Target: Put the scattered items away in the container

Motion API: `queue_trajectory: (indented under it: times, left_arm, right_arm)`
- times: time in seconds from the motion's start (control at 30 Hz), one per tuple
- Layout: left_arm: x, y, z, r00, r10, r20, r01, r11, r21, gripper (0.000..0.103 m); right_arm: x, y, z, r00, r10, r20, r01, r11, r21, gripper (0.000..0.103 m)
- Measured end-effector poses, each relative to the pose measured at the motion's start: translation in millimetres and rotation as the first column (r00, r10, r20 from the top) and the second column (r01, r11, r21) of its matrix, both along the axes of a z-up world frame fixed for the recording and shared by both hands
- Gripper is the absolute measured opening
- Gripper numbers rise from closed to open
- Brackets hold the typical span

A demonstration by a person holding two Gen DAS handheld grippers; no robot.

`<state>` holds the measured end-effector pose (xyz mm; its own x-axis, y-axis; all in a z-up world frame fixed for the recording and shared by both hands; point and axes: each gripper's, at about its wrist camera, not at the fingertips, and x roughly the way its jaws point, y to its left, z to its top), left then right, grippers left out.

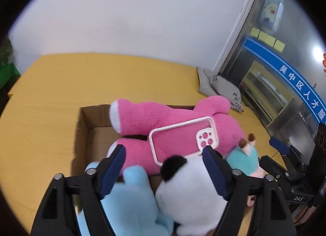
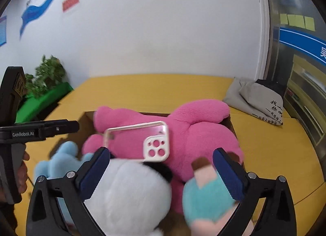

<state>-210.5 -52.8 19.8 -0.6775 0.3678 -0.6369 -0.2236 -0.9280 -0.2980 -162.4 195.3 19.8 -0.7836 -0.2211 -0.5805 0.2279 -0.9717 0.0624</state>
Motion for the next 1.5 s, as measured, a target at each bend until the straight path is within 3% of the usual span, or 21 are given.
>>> queue_trajectory:
  times: [0.17, 0.3, 0.5, 0.67, 0.87, 1.07, 1.17, 1.5]
  left_arm:
    - [87.3, -3.8, 11.1, 0.990, 0.091, -0.108, -0.098, 0.993, -0.061, 0.079]
    - [143.3, 12.8, 4.3, 0.964, 0.209, -0.167, -0.235, 0.959, -0.157, 0.079]
    - [200.8, 29.0, -15.4, 0.987, 0.098, -0.125, -0.114, 0.984, -0.134, 0.079]
    - [218.3, 32.7, -28.1, 0.991, 0.097, -0.087, -0.108, 0.985, -0.137, 0.079]
    - [226.7, 26.9, -30.4, 0.994, 0.084, -0.073, -0.089, 0.994, -0.063, 0.079]
    - [225.8, 30.8, -28.4, 0.994, 0.066, -0.088, -0.071, 0.996, -0.048, 0.079]
    - [220.4, 28.5, -31.2, 0.995, 0.058, -0.079, -0.059, 0.998, 0.000, 0.080]
    - [201.7, 23.5, -42.5, 0.990, 0.111, -0.084, -0.108, 0.993, 0.038, 0.084]
  right_arm:
    - [83.5, -3.4, 4.0, 0.999, 0.023, -0.041, -0.022, 1.000, 0.014, 0.102]
    - [130.5, -3.9, -8.0, 0.999, -0.029, -0.028, 0.029, 1.000, -0.004, 0.103]
    - [173.4, -0.6, -28.6, 0.995, -0.098, 0.005, 0.098, 0.995, 0.004, 0.103]
    - [202.4, 1.1, -30.4, 0.991, -0.130, 0.012, 0.130, 0.991, 0.018, 0.103]
    - [228.7, -2.8, -27.2, 0.992, -0.126, 0.002, 0.126, 0.990, 0.062, 0.102]
    - [230.0, -5.7, -22.1, 0.991, -0.131, -0.010, 0.132, 0.988, 0.082, 0.102]
    - [226.7, -7.2, -22.1, 0.992, -0.130, -0.009, 0.130, 0.987, 0.095, 0.102]
    - [204.4, -2.8, -33.2, 0.988, -0.152, 0.022, 0.148, 0.981, 0.122, 0.103]
